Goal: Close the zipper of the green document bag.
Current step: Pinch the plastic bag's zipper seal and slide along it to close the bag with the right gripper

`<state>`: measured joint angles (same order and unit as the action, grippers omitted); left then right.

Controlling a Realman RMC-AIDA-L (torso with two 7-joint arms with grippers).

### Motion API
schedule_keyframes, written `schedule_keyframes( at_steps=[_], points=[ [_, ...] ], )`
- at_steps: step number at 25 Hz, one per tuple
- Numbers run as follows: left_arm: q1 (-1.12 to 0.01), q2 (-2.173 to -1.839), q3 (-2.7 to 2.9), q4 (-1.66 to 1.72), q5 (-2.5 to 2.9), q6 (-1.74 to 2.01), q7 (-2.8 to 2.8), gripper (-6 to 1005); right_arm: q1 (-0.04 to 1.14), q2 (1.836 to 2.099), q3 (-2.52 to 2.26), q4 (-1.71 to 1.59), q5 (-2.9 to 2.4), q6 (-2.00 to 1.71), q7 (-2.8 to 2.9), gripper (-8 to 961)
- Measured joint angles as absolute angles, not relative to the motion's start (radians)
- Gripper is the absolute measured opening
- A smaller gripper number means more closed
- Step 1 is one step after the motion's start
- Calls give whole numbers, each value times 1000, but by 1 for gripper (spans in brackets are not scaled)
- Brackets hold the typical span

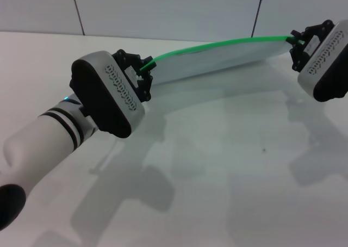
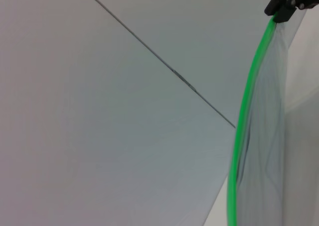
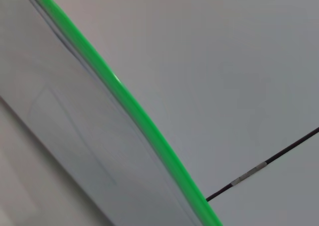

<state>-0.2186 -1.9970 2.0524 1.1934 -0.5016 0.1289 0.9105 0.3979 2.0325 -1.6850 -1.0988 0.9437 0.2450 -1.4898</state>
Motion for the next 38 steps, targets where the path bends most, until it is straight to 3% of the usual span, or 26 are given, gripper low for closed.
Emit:
schedule_keyframes(
  at_steps=[38],
  points=[
    [-202,-2009,2036,1160,-507,216,912,63,367,2039,-1722,-1096,958,132,-1453,175]
  ],
)
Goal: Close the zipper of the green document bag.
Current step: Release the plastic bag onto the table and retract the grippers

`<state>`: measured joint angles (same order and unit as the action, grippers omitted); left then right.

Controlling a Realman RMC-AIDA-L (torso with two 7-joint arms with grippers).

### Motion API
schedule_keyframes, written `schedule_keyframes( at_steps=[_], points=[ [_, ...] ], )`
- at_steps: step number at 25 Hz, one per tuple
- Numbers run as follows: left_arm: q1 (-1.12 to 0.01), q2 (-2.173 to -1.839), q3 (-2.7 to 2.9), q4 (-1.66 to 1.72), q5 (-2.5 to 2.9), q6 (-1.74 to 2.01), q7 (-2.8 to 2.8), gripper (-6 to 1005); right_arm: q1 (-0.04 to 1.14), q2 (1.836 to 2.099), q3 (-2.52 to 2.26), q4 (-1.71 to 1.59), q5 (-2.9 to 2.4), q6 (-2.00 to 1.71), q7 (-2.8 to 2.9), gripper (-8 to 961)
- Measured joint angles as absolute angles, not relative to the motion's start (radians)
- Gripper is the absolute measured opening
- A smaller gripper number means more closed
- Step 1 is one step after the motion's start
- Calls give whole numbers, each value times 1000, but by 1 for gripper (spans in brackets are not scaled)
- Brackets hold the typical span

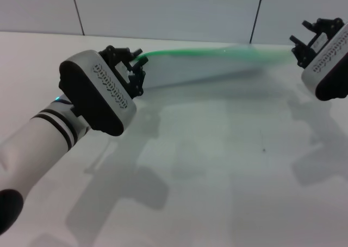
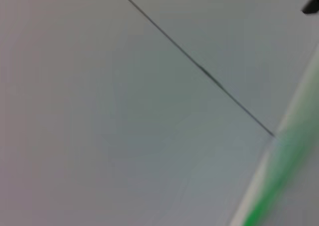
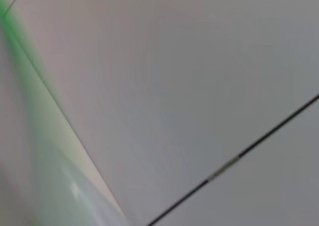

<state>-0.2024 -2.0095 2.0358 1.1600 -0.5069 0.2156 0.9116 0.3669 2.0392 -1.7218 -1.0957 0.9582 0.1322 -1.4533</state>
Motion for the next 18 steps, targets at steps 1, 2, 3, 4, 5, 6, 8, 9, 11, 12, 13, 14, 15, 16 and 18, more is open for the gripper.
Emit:
schedule_keyframes(
  at_steps=[1,2,3,4,5,6,8,9,11,12,13,14,15,16,18],
  points=[
    [-204,-2014,2035,1150,-510,239,909,74,365,2039,-1735,-1097,958,117,-1443,198],
    [-204,-2018,2033,1140,-514,261,906,86,363,2039,-1748,-1099,958,103,-1432,220],
    [-204,-2023,2031,1131,-519,287,904,97,361,2040,-1759,-1099,959,89,-1417,243],
    [-203,-2027,2031,1123,-533,324,901,108,359,2040,-1768,-1099,959,73,-1399,266],
    [-201,-2028,2033,1118,-554,357,900,146,356,2039,-1779,-1100,959,53,-1375,289],
    [-200,-2028,2036,1117,-576,380,899,184,352,2039,-1794,-1101,959,24,-1341,312],
    [-200,-2027,2042,1116,-623,409,899,259,344,2037,-1830,-1103,959,-45,-1274,357],
    [-200,-2027,2043,1116,-646,413,899,297,338,2036,-1863,-1102,959,-121,-1223,380],
    [-202,-2026,2043,1116,-688,417,899,386,336,2036,-1878,-1100,959,-159,-1196,434],
    [-203,-2026,2044,1116,-711,422,899,437,334,2037,-1891,-1098,959,-196,-1166,462],
    [-205,-2026,2045,1117,-732,430,898,487,333,2037,-1903,-1097,959,-228,-1130,489],
    [-206,-2026,2047,1117,-754,448,893,538,333,2036,-1912,-1095,959,-253,-1091,516],
    [-207,-2026,2049,1117,-768,462,887,589,332,2035,-1923,-1094,959,-281,-1046,543],
    [-208,-2027,2053,1116,-784,493,870,623,332,2034,-1932,-1091,959,-310,-1005,542],
    [-209,-2029,2055,1114,-800,546,809,690,332,2034,-1950,-1080,959,-380,-922,540]
  ],
)
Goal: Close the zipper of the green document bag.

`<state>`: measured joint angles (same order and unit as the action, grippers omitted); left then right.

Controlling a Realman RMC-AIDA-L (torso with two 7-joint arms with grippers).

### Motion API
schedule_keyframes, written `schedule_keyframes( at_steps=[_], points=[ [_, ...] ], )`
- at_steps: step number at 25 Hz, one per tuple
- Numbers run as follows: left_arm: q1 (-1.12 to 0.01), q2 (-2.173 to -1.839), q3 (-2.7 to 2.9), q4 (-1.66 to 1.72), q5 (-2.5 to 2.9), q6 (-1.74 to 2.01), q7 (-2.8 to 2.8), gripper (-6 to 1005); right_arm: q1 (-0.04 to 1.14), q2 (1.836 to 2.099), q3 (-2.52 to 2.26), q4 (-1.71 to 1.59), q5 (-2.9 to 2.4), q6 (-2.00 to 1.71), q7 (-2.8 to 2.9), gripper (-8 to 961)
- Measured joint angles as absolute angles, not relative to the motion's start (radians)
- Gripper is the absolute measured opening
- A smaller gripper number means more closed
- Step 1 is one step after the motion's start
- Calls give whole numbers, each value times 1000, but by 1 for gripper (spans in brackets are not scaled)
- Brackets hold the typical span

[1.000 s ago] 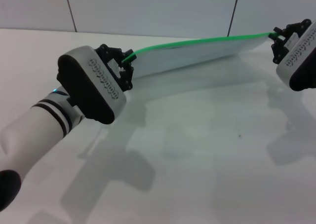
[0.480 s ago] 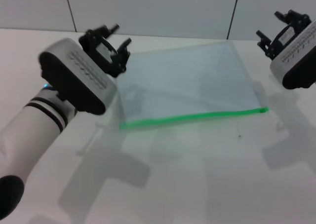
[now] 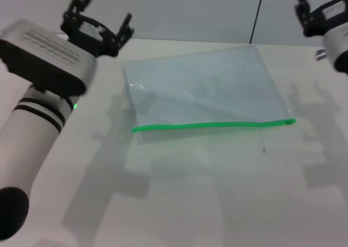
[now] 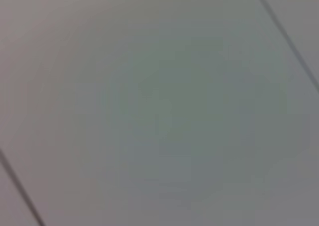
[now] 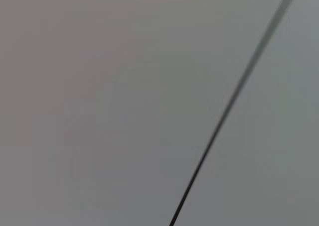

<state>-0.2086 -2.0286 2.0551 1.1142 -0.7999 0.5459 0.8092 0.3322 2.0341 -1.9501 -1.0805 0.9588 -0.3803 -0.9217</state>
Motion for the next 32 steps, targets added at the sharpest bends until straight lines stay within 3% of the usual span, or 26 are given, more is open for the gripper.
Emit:
schedule_keyframes(
  at_steps=[3,11,32],
  points=[
    [-222,-2026,2057,1087,-810,618,621,790,333,2034,-2022,-1021,958,-556,-763,536],
    [-265,-2028,2123,913,-800,829,432,865,352,2034,-2134,-866,952,-792,-544,533],
    [-326,-2031,2157,779,-811,888,406,859,401,2040,-2173,-702,958,-827,-354,529]
  ],
)
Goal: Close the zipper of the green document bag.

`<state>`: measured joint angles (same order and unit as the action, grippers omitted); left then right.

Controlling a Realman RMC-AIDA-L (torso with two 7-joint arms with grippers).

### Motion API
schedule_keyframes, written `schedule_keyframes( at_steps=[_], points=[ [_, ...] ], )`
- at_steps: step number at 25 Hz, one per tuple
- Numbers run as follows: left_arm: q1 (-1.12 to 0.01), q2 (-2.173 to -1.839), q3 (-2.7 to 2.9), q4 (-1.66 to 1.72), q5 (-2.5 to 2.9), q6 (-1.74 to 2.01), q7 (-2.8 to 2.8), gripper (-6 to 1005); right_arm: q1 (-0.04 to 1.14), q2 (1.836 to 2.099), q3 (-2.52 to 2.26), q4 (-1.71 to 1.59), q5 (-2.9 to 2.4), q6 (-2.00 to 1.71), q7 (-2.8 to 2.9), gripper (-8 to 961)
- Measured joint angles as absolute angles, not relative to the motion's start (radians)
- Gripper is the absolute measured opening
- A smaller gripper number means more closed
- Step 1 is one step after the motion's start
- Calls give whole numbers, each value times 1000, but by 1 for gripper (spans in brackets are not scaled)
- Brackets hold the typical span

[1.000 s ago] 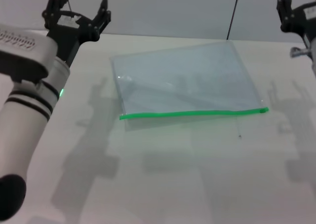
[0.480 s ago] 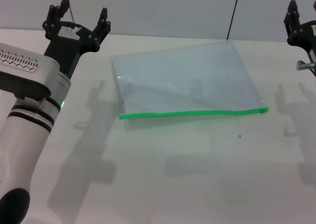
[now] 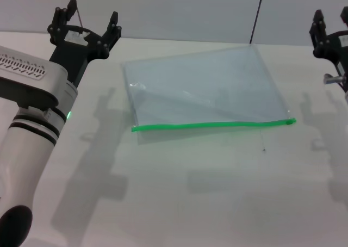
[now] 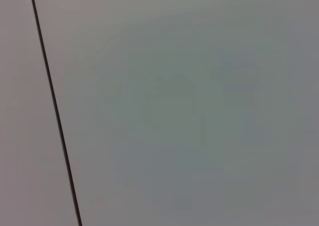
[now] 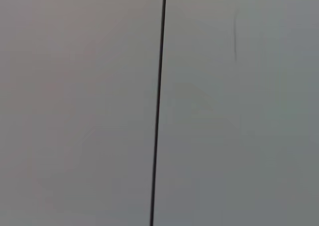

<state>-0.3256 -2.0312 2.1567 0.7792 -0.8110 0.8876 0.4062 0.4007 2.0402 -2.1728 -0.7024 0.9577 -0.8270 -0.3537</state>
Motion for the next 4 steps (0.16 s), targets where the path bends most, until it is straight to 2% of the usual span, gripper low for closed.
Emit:
schedule_keyframes(
  at_steps=[4],
  points=[
    [-328,-2031,2157,779,-811,888,408,859,417,2040,-2188,-682,958,-827,-330,529]
  ],
)
